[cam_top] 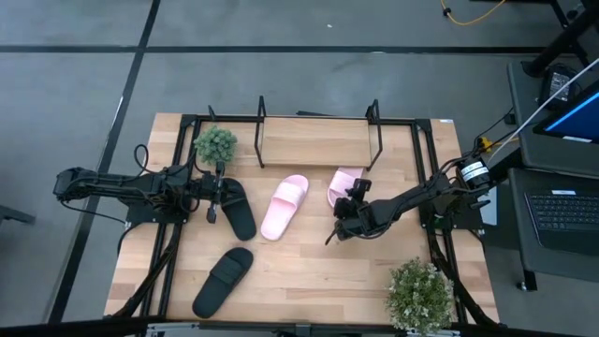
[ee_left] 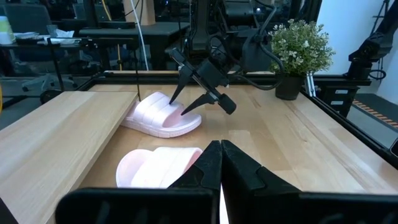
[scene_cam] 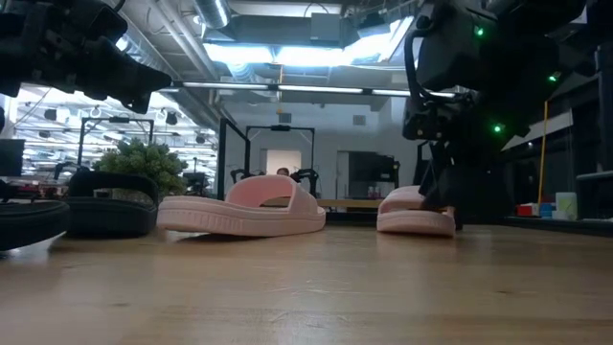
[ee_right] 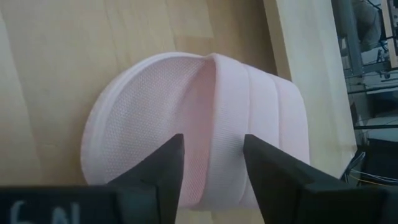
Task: Pick and place slides into the shelf
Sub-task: Put the right pink slides on the shelf
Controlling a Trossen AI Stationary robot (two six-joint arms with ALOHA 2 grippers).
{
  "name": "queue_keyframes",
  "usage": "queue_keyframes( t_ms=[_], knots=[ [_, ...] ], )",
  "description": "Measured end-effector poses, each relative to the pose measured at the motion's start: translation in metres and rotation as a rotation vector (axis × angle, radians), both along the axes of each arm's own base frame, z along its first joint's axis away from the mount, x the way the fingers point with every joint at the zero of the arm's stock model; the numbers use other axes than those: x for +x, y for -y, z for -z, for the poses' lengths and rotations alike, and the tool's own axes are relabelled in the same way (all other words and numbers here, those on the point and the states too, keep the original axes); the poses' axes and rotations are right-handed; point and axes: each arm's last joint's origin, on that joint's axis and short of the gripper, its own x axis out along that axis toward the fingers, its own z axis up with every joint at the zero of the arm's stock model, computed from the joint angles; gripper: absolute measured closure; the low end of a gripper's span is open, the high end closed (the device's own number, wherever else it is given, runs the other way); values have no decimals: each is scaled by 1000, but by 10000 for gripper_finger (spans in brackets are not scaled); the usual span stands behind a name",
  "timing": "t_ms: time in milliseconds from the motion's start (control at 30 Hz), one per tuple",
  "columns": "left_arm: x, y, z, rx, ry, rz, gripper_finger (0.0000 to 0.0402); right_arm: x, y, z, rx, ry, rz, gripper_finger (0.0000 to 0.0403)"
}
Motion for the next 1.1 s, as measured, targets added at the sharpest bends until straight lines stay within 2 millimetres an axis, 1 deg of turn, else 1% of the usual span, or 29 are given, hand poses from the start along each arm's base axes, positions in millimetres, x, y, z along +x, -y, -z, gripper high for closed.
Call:
queue_keyframes(
  t_ms=[233,400,833,1100],
  knots=[
    [0,0,0,0,0,0,401,-2,4,2,-1,-1,23,236],
    [0,0,0,0,0,0,401,-1,7,2,1,5,43,252],
    [0,0,0,0,0,0,401,-1,7,2,-4,5,43,297],
    [0,0,0,0,0,0,401,0,7,2,23,18,40,291]
  ],
)
